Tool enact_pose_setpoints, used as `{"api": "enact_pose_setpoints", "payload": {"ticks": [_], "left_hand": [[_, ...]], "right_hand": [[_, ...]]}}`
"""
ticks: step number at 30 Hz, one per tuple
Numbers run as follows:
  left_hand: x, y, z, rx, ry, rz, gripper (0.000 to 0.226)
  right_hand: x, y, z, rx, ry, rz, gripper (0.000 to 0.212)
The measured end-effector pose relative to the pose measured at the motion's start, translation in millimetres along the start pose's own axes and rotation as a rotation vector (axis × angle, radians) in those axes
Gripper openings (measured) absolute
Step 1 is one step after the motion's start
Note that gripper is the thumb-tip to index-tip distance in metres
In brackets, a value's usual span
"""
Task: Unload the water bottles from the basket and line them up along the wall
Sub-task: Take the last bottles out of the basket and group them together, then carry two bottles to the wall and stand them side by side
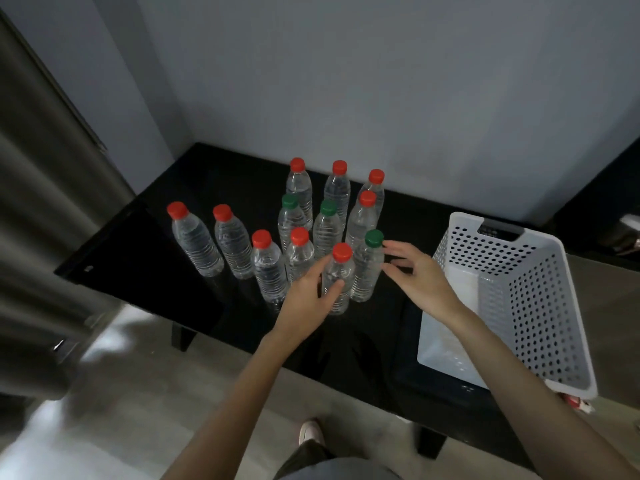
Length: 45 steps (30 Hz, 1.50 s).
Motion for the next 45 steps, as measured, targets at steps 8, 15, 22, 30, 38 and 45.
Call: {"api": "enact_pose_setpoints", "payload": {"ticks": [8,15,22,30,38,45], "left_hand": [[33.5,68.3,-32.1,0.163,-0.098,0.036,0.055],[31.6,147.7,-61.8,0.290,-0.227,-0.045,0.050],[10.5,201.0,-131.0,0.404,-0.367,-0.124,0.047],[-47.0,202.3,-223.0,0.460,-0.381,-0.115,0.048],[-126.0,142.7,-293.5,0.307,-0.274,-0.050,0.058],[-160.7,73.6,-305.7,0.137,-0.162,-0.030,0.076]], "right_hand": [[-32.5,76.1,-12.8,0.002,0.051,-0.168,0.039],[-51.8,131.3,11.6,-0.075,0.070,-0.264,0.043],[-100.2,143.2,73.5,-0.170,0.058,-0.358,0.045],[-158.0,109.3,157.2,-0.170,0.089,-0.439,0.045],[-188.7,45.9,233.6,0.034,0.089,-0.389,0.050],[-184.4,-5.1,269.4,0.120,0.205,-0.269,0.067]]}}
Point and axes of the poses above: each hand's wrist, its own y-axis away from the middle knuckle, its own z-axis out of the palm, x = y × z, the point moved 9 cm from there along -y, towards the middle knuckle, and after that the axes turned 8 degrees about -y, right-handed, at the moved point
